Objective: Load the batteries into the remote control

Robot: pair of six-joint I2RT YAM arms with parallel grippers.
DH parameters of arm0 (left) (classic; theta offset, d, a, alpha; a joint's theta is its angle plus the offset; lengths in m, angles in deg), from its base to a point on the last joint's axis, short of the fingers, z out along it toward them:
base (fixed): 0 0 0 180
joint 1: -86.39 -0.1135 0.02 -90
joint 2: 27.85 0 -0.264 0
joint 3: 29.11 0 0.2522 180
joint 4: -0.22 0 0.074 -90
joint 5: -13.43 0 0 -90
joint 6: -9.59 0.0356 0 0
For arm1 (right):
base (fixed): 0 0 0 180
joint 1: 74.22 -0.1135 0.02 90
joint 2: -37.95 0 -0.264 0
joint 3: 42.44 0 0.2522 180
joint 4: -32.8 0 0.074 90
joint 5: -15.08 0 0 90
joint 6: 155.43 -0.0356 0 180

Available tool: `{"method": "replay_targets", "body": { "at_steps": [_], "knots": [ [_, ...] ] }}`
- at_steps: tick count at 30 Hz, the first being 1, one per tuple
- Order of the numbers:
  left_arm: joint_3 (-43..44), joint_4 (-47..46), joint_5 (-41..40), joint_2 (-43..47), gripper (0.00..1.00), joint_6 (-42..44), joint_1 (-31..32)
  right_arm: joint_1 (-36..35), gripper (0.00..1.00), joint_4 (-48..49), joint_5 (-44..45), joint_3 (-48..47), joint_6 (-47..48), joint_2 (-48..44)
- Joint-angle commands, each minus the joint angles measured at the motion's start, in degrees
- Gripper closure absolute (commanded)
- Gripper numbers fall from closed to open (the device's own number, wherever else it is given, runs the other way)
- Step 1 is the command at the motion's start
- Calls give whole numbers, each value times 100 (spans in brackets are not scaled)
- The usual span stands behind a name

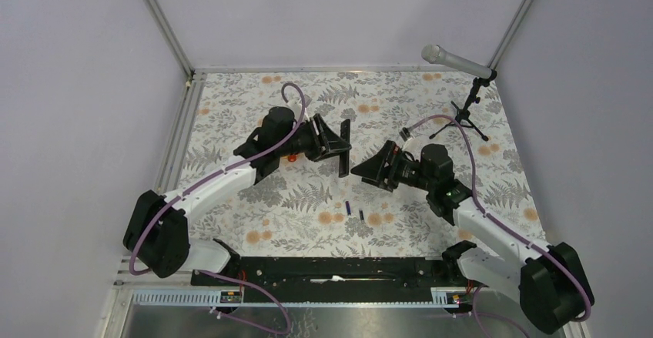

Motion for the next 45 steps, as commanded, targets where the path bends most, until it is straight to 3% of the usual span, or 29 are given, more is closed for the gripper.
{"method": "replay_targets", "body": {
  "at_steps": [1, 10, 17, 22, 26, 29, 32, 35, 40, 45],
  "knots": [
    [363, -941, 475, -62, 72, -738, -35, -174, 0, 985, 147, -471, -563, 277],
    [278, -1743, 805, -73, 71, -1463, -44, -430, 3, 1810, 19, -747, -1400, 741],
    [275, -2028, 894, 52, 67, -1691, -57, -507, 33, 2028, 336, -815, -1692, 784],
    [131, -2079, 940, 99, 65, -1727, -71, -507, 39, 2324, 481, -731, -1607, 651],
    [64, -2163, 966, 134, 58, -1780, -71, -520, 54, 2329, 278, -847, -1418, 731],
    [113, -1940, 865, 190, 45, -1615, -78, -570, 63, 1756, 310, -1063, -905, 670],
    [264, -1419, 674, 223, 25, -1301, -79, -678, 65, 601, 568, -1444, -39, 607],
    [648, -249, 273, 216, 10, -757, -79, -803, 66, -434, 1026, -1767, 849, 614],
    [1633, 1818, -709, 2, 7, 408, -79, -1051, 69, -1742, 2009, -2226, 2026, 772],
    [2095, 2259, -975, -113, 11, 725, -84, -1356, 70, -2471, 2657, -2518, 2674, 967]
  ]
}}
